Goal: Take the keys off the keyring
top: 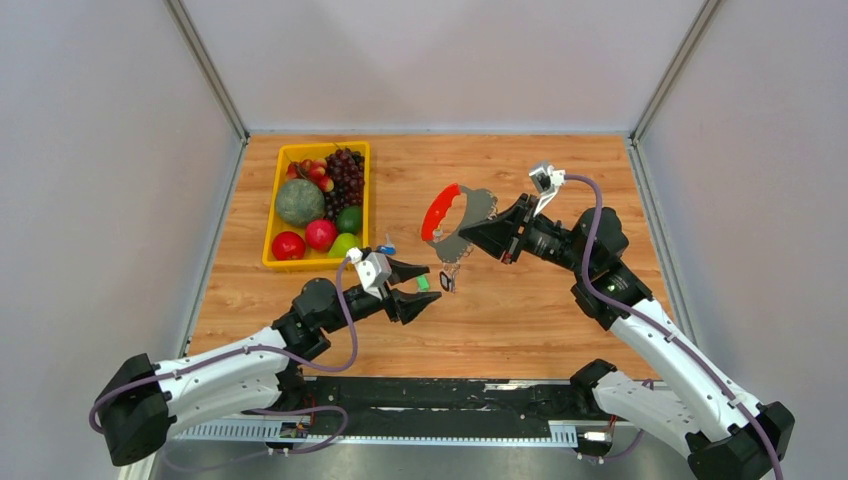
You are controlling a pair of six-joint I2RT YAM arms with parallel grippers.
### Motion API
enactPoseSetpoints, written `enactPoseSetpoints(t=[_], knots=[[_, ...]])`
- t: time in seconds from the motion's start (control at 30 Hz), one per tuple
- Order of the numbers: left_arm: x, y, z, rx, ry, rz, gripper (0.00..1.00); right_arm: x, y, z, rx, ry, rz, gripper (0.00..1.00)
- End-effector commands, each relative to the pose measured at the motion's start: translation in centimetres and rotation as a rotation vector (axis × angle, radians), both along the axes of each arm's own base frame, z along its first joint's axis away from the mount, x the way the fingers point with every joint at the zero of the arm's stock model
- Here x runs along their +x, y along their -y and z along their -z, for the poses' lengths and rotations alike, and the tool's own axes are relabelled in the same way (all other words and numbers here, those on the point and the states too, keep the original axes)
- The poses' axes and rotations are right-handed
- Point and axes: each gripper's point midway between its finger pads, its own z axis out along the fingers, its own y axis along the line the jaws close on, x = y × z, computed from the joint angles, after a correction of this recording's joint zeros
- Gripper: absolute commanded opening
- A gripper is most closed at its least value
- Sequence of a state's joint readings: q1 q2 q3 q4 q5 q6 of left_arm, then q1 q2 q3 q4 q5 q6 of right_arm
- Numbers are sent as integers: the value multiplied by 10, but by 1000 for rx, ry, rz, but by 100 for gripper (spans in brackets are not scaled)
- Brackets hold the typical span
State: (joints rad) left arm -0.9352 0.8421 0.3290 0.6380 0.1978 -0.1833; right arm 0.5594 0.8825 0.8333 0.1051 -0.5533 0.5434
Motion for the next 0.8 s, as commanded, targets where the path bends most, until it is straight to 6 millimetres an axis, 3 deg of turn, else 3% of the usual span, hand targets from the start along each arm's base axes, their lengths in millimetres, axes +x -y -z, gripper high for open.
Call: enactPoseSetpoints(t=[0.0, 0.33, 0.77], knots=[[-9, 6, -33, -60, 132, 67, 64, -13, -1, -30, 32, 94, -61, 0], [-12, 19, -31, -36, 121, 124, 60, -19, -2, -31, 40, 93, -89, 0], [-8, 19, -38, -44, 123, 105, 43, -23, -1, -33, 50, 95, -102, 0]])
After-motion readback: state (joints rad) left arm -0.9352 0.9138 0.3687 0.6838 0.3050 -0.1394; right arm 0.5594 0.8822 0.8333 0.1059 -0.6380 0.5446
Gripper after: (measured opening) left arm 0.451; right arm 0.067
